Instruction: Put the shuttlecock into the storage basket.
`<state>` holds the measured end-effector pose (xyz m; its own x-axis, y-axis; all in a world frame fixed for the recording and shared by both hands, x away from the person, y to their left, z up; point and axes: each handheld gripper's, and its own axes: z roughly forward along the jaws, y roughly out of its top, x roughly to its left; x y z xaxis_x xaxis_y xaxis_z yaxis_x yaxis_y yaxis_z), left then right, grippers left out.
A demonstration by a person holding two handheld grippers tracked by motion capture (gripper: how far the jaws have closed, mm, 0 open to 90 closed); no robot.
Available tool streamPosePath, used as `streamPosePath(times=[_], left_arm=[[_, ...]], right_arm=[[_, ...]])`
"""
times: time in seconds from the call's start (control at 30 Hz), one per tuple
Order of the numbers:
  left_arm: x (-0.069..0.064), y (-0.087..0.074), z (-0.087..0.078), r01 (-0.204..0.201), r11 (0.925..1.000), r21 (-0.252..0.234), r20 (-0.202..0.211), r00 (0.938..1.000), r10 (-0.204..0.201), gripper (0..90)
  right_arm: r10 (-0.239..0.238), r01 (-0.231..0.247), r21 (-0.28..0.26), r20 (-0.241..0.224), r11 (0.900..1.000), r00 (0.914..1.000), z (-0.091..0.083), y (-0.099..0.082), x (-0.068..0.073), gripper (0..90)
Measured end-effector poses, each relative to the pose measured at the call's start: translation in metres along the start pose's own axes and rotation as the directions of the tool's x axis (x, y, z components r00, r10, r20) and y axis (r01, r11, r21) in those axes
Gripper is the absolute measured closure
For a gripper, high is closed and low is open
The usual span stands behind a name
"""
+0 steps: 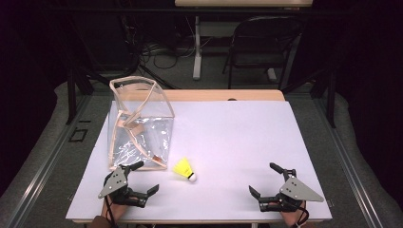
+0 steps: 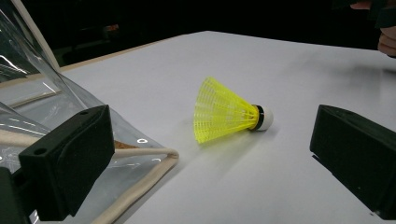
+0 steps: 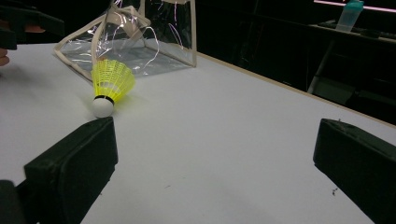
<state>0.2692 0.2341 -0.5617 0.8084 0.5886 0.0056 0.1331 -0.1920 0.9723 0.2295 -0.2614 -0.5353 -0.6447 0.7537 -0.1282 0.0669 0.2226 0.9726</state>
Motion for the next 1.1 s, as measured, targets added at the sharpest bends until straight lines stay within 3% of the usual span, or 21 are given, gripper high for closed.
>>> streamPosePath(times=[0.53,0.67,0.73,0.83,1.1], left_arm=[[0.003,0.003,0.003,0.014,0.9999,0.003,0.027,0.9995,-0.014,0.0],[0.003,0.004,0.003,0.010,0.9998,0.017,0.019,0.9998,-0.011,0.0],[0.003,0.006,0.004,0.014,0.9997,0.022,0.042,0.9990,-0.015,0.1],[0.001,0.008,0.008,0.003,0.9990,0.044,0.048,0.9988,-0.005,0.1],[0.001,0.012,0.015,0.023,0.9969,0.075,0.067,0.9973,-0.028,0.0]], right_arm=[[0.005,-0.005,0.015,0.000,0.9999,1.0000,0.003,-0.002,-0.002,0.0],[0.004,-0.004,0.020,-0.004,0.9998,1.0000,0.003,-0.002,-0.002,0.0],[-0.002,0.002,0.021,-0.005,0.9998,1.0000,0.004,-0.002,-0.002,0.0],[-0.002,0.002,0.021,-0.008,0.9998,1.0000,0.005,-0.002,-0.001,0.0],[-0.008,0.008,0.030,-0.010,0.9995,0.9999,0.006,-0.002,0.000,0.0]])
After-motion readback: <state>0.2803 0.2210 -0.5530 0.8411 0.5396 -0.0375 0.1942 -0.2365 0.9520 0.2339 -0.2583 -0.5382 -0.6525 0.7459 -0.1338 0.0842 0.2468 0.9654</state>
